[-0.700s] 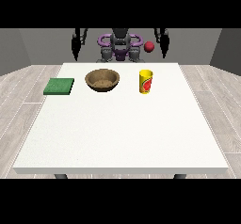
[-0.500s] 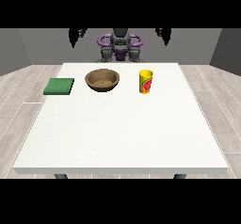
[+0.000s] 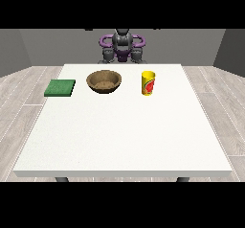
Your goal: Pick the cup and pour the ball into the bowl, then pick the bowl and place it on the pad
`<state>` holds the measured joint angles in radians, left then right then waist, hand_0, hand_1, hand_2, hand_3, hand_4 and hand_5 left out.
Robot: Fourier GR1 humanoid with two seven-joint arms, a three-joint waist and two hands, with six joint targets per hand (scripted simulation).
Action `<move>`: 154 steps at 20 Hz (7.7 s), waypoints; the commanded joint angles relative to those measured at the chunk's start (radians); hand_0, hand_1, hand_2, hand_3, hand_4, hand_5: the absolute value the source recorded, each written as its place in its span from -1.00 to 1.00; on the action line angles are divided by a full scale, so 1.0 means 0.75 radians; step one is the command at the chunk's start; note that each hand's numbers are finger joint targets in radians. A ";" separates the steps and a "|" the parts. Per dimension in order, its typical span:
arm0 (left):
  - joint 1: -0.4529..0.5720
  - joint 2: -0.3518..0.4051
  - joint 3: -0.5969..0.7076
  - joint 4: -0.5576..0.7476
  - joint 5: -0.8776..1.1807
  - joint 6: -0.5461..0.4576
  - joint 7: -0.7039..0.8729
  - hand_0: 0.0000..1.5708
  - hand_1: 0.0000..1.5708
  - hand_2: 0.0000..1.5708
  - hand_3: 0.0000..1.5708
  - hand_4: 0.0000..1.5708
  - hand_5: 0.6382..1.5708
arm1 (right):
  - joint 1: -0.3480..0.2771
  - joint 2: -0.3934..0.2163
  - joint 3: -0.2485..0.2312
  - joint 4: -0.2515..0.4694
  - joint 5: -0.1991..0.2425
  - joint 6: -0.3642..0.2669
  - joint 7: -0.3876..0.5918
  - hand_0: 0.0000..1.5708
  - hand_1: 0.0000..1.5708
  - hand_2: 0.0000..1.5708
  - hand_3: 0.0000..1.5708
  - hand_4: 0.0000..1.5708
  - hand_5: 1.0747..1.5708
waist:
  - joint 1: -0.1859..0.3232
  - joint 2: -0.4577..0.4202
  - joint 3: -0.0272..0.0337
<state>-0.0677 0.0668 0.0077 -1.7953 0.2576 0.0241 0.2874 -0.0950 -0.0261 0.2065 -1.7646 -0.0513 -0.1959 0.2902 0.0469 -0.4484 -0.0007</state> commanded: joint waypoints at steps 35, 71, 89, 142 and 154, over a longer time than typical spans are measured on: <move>-0.427 0.143 0.272 1.000 -0.228 -0.145 -1.079 -1.00 -1.00 -1.00 -1.00 -1.00 0.67 | -0.440 -0.130 -0.079 -0.242 -0.024 0.036 0.046 -1.00 -1.00 -1.00 -1.00 -1.00 0.99 | -0.249 0.838 0.0004; -0.680 0.185 0.225 1.613 -0.563 0.443 -1.480 0.71 0.71 1.00 1.00 0.41 0.85 | -0.263 -0.377 -0.608 -0.323 -0.513 0.381 0.059 -1.00 -1.00 -1.00 -1.00 -0.81 0.95 | -0.384 0.787 0.0031; -1.110 0.217 -0.070 1.789 -1.126 0.969 -0.800 0.80 0.80 1.00 1.00 0.24 0.98 | -0.306 -0.339 -0.534 -0.259 -0.442 0.428 -0.037 -1.00 -1.00 -1.00 -1.00 -0.58 0.97 | -0.454 0.863 0.0015; -0.756 -0.033 0.108 1.288 -0.639 0.739 -0.946 0.74 0.74 1.00 1.00 0.58 0.95 | -0.079 -0.208 -0.494 -0.131 -0.310 0.366 -0.149 -1.00 -1.00 -1.00 -1.00 -0.43 0.98 | -0.162 0.661 -0.0333; -0.769 0.254 0.474 1.303 -0.020 -0.192 -1.333 -1.00 -1.00 -1.00 -1.00 -1.00 0.96 | -0.181 -0.056 -0.275 -0.373 -0.046 0.105 -0.050 -1.00 -1.00 -1.00 -1.00 -0.38 0.99 | -0.050 0.978 -0.0043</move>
<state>-0.6304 0.1661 0.2944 -0.8624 0.1530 0.0524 -0.6386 -0.1965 -0.1084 -0.0697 -1.9683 -0.1599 -0.0476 0.2134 0.0123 0.2046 -0.0082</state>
